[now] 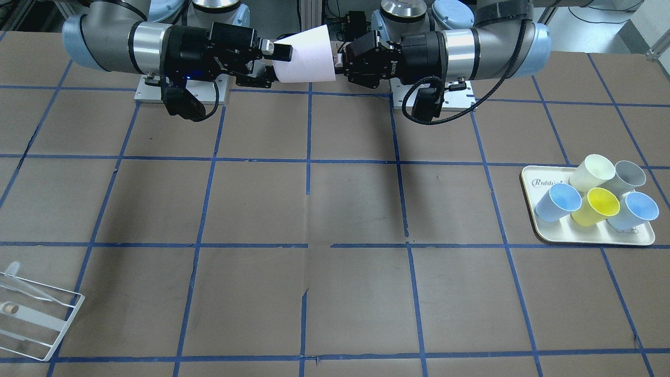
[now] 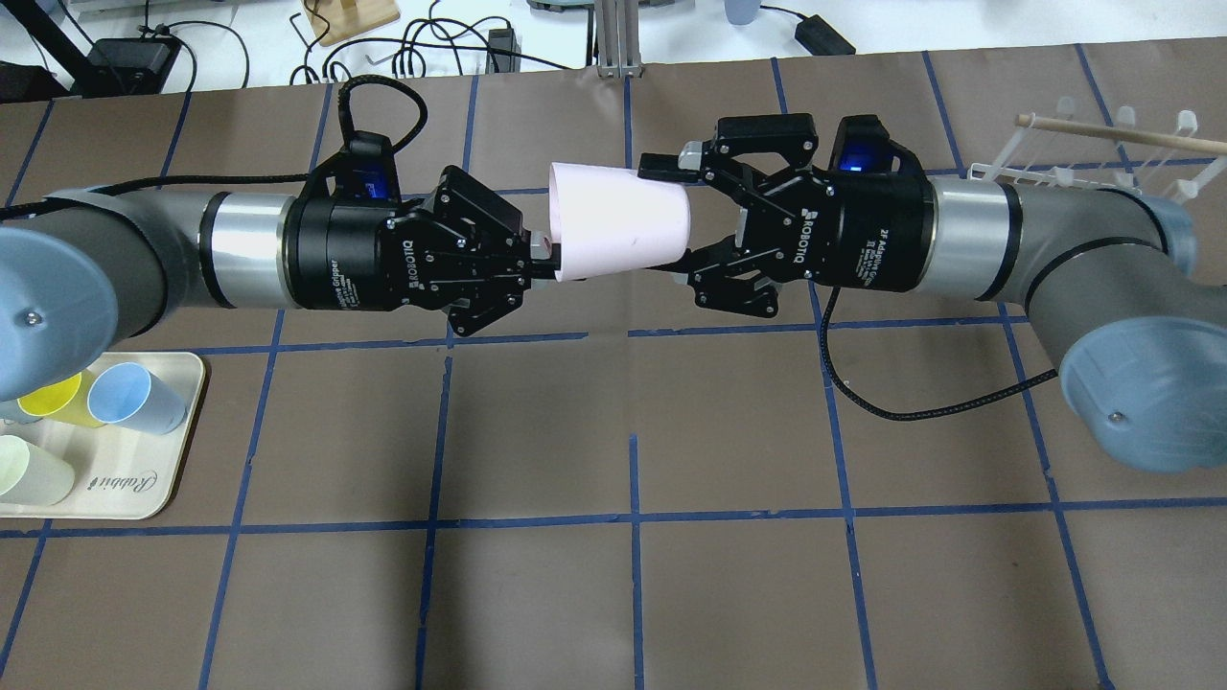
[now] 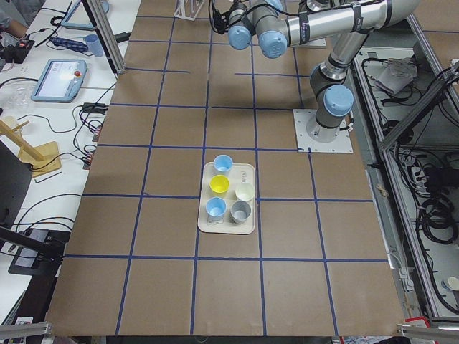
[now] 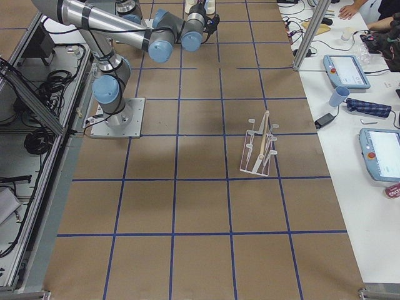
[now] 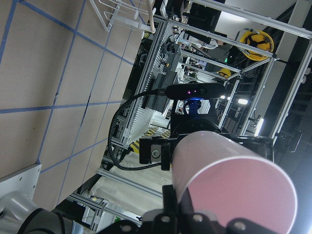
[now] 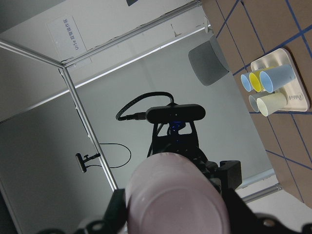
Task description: Transfer IKEA cup to right arm and place on rack
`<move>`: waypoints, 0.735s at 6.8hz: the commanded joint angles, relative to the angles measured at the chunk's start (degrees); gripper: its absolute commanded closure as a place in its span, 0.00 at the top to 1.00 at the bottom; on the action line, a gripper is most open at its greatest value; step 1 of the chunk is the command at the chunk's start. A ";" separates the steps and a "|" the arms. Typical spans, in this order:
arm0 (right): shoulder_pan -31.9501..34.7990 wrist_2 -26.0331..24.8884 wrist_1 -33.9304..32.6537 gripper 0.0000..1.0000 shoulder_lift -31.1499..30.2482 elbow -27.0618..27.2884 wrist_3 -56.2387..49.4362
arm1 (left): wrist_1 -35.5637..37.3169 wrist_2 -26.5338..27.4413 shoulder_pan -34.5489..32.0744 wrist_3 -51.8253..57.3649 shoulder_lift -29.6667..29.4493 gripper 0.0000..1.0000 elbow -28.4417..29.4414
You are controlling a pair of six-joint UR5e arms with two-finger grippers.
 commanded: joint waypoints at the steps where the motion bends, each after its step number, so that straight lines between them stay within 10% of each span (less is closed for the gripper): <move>1: -0.08 -0.01 0.17 0.45 0.08 -0.06 0.07 | 0.07 0.48 0.08 0.04 -0.46 0.99 0.27; 5: -0.95 0.17 -0.45 0.42 0.44 -0.50 0.33 | 3.50 7.80 4.70 -6.28 0.59 1.00 2.02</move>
